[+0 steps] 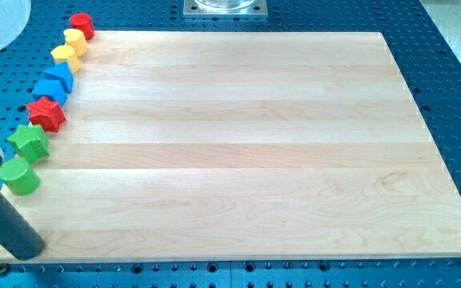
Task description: Separate the heart from the vertical line of blocks
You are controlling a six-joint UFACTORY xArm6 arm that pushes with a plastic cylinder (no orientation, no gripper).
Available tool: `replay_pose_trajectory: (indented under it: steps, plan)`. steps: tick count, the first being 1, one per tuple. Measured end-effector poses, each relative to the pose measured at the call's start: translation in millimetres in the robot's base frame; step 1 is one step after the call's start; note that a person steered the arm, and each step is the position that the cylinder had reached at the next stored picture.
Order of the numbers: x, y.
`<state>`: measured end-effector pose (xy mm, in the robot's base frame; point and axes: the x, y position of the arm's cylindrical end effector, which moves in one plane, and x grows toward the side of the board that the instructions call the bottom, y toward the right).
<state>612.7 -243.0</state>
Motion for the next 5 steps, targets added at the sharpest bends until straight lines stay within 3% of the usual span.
replay_pose_trajectory:
  steps: [1, 5]
  plan:
    - [-9.9, -51.5]
    - [-80.1, -61.8]
